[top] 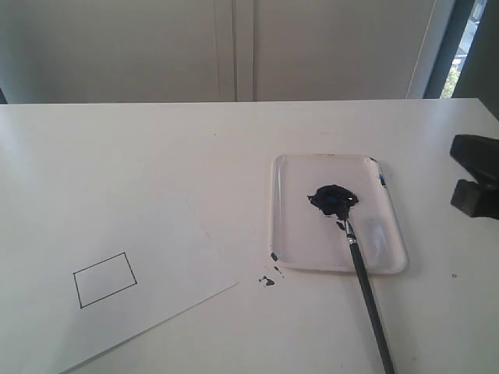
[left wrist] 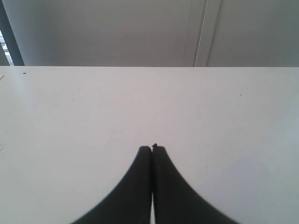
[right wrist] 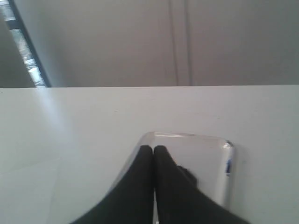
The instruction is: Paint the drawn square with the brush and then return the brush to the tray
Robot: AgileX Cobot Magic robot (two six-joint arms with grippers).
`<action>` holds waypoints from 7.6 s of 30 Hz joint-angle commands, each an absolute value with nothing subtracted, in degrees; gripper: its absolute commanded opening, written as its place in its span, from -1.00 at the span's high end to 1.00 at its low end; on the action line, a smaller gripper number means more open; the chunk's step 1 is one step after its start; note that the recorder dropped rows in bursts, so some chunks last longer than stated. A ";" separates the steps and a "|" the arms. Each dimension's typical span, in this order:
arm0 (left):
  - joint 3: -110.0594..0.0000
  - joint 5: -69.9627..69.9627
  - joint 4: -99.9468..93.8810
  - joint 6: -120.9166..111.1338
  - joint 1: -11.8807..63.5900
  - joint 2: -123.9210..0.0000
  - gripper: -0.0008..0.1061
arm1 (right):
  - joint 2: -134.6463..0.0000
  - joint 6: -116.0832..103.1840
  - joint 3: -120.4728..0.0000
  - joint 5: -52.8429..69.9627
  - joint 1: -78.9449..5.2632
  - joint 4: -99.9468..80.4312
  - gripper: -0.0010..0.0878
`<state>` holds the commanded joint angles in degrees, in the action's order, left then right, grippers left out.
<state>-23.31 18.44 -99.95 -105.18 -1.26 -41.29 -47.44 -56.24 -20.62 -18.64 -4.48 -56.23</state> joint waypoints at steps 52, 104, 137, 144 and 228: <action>-23.31 18.44 -99.95 -104.94 -1.26 -41.29 0.99 | -71.45 11.82 -28.76 29.11 -27.26 25.18 -0.06; -23.31 18.44 -99.95 -104.94 -1.26 -41.29 0.99 | -89.98 -2.59 -28.65 15.85 -32.27 16.79 0.98; -23.31 18.55 -99.95 -104.96 -1.26 -41.29 0.99 | -78.50 -11.73 -51.12 60.17 -32.27 -20.97 0.98; -23.31 19.06 -99.95 -104.96 -1.26 -41.29 0.99 | -79.07 -5.47 -58.66 66.52 -32.27 -22.15 0.98; -23.31 26.03 -99.48 -105.09 -1.26 -41.29 0.99 | -98.85 -3.16 -66.01 65.84 -37.28 -18.56 0.98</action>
<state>-23.31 26.03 -99.48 -105.09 -1.26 -41.29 -98.85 -3.16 -66.01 65.84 -37.28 -18.56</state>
